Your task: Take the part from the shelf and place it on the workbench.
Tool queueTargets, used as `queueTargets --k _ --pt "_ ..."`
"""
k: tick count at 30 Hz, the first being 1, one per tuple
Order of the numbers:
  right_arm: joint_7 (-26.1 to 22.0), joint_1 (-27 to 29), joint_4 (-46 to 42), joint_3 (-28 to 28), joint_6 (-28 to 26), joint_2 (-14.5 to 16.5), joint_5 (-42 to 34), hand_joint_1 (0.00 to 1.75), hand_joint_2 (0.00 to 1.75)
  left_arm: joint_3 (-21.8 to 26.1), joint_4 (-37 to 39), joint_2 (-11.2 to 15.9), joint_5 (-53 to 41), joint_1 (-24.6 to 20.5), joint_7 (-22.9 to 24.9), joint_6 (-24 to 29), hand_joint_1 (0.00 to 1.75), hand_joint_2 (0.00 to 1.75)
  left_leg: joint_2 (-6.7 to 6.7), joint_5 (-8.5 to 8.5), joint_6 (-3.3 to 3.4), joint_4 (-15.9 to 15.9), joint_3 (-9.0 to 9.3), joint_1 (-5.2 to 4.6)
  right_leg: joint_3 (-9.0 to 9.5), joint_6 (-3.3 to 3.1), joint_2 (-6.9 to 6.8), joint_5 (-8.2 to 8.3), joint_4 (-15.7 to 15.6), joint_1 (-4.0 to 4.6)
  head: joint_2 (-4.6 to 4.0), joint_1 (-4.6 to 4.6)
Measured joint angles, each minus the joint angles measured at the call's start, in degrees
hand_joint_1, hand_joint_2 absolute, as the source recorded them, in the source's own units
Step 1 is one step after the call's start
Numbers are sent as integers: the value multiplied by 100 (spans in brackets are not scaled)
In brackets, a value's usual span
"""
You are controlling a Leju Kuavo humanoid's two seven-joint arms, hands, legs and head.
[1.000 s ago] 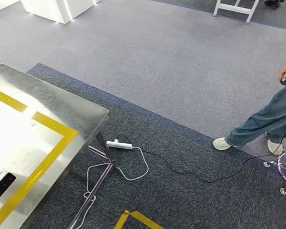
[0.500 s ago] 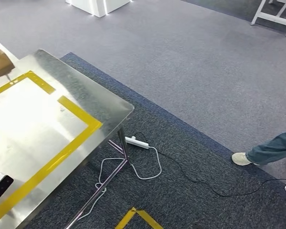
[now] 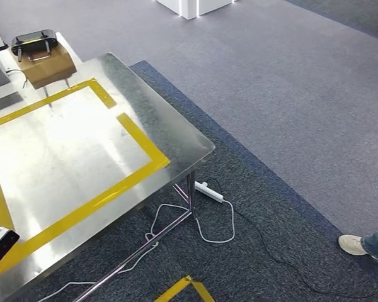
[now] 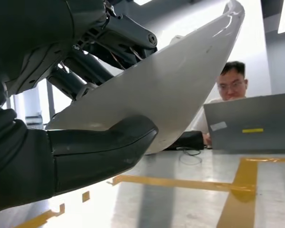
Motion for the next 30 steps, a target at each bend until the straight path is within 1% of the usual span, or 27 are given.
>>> queueTargets --k 1,2,3,4,5,6,7,8,9,10,11,13,14,16,17,18,20,21,22,23,24,25,26,27,28,29,30 --pt "-1 -1 0 0 3 -1 2 0 0 15 2 3 3 10 -1 -5 175 175 17 1 -32 10 -22 3 2 -41 -79 13 -9 2 0 1" --pt "-4 -2 0 0 6 -1 4 0 0 33 4 7 7 8 -2 -12 175 175 125 -49 -57 82 -65 -4 9 -83 -159 27 -25 0 0 -18" --pt "-9 -3 0 0 9 -1 6 0 0 47 9 11 11 -11 -7 -19 175 175 293 -161 -77 259 -154 -18 18 -124 -246 37 -45 -2 0 -36" --pt "-13 -1 0 0 13 -2 7 0 0 57 18 13 15 -37 -18 -27 175 175 506 -333 -92 565 -298 -30 22 -156 -335 37 -55 9 0 -55" --pt "-16 5 0 0 15 -2 7 0 0 68 28 15 18 -62 -33 -37 175 175 651 -522 -107 948 -479 -34 24 -181 -422 31 -60 22 0 -72" --pt "-17 11 0 0 16 -2 7 0 0 80 45 12 19 -76 -51 -49 175 175 726 -672 -117 1312 -650 -32 23 -195 -512 23 -60 34 0 -75" --pt "-17 15 0 0 16 -2 7 0 0 100 67 8 19 -76 -70 -60 175 175 761 -734 -122 1550 -757 -29 24 -203 -601 16 -60 42 0 -76" --pt "-16 15 0 0 16 -2 7 0 0 125 90 4 19 -73 -84 -68 175 175 774 -687 -121 1580 -760 -28 28 -205 -682 8 -59 46 0 -77" --pt "-14 11 0 0 16 -2 7 0 0 150 111 2 19 -72 -95 -73 175 175 795 -548 -115 1399 -656 -30 37 -201 -760 0 -59 48 0 -77" --pt "-13 6 0 0 16 -2 7 0 0 174 128 1 19 -74 -105 -75 175 175 862 -358 -103 1048 -457 -35 52 -191 -835 -11 -59 50 0 -78" --pt "-10 4 0 0 16 -2 7 0 0 193 140 1 19 -84 -112 -75 175 175 996 -213 -94 650 -238 -56 69 -170 -904 -30 -55 63 0 -80" --pt "-5 0 0 0 16 -2 5 0 0 216 157 -2 19 -111 -133 -77 175 175 1184 -81 -36 116 41 -92 94 -112 -1031 -74 -47 102 0 -76" --pt "-3 -4 0 0 16 -2 5 0 0 230 169 -5 19 -116 -143 -77 175 175 1199 -97 -4 36 69 -109 111 -83 -1092 -91 -52 120 0 -73" --pt "-1 -20 0 0 16 -2 5 0 0 270 194 -10 19 -94 -157 -78 175 175 1059 -91 69 14 64 -98 143 -25 -1169 -125 -62 119 0 -67" --pt "-1 -29 0 1 15 -2 5 0 0 290 204 -11 19 -88 -160 -77 175 175 997 -86 100 4 70 -83 132 10 -1084 -173 -7 110 0 -62" --pt "-1 -35 0 1 15 -2 5 0 0 301 210 -13 19 -92 -161 -77 175 175 936 -75 134 -6 75 -64 60 45 -940 -276 159 101 0 -52" --pt "0 -32 0 2 15 -2 5 0 0 302 219 -25 19 -115 -167 -75 175 175 817 -66 180 -9 72 -42 -272 92 -615 -612 844 84 0 -25" --pt "1 -24 0 2 16 -2 5 0 0 299 225 -34 19 -122 -169 -76 175 175 745 -64 193 -7 68 -40 -484 102 -551 -770 1250 81 0 -19" --pt "2 -14 0 2 16 -2 5 0 0 299 234 -44 19 -123 -171 -77 175 175 667 -64 196 -6 67 -39 -648 108 -529 -840 1536 80 0 -16" --pt "3 -4 0 2 16 -2 5 0 0 300 244 -50 18 -122 -172 -77 175 175 583 -63 195 -4 69 -37 -720 107 -521 -794 1617 78 0 -15" --pt "4 2 0 2 16 -2 5 0 0 301 254 -55 16 -122 -177 -75 175 175 498 -63 192 -2 74 -34 -679 104 -507 -636 1464 74 0 -16" --pt "2 5 0 2 16 -3 5 0 0 300 264 -57 9 -124 -187 -71 175 175 414 -63 183 0 81 -27 -537 98 -450 -406 1114 63 0 -16" --pt "-3 4 0 2 16 -3 5 0 0 298 272 -53 -3 -128 -204 -61 175 175 334 -62 164 4 83 -20 -357 94 -305 -205 701 40 0 -15" --pt "-10 2 1 3 19 -4 5 0 0 292 279 -44 -16 -137 -232 -48 175 175 258 -64 137 20 74 -18 -197 85 -150 -73 341 13 0 -19" --pt "-20 -1 3 4 22 -4 7 0 0 277 287 -25 -35 -146 -274 -28 175 175 188 -60 100 27 57 -13 -90 70 -25 -13 107 -4 0 -20" --pt "-30 -4 4 5 27 -4 8 0 0 250 297 7 -56 -153 -326 0 175 175 118 -48 59 28 34 -6 -37 46 43 -18 11 -9 0 -19" --pt "-40 -6 6 6 37 -5 11 0 0 204 311 50 -75 -156 -390 33 175 175 46 -29 16 21 10 4 -19 12 4 -22 -6 0 0 -19"
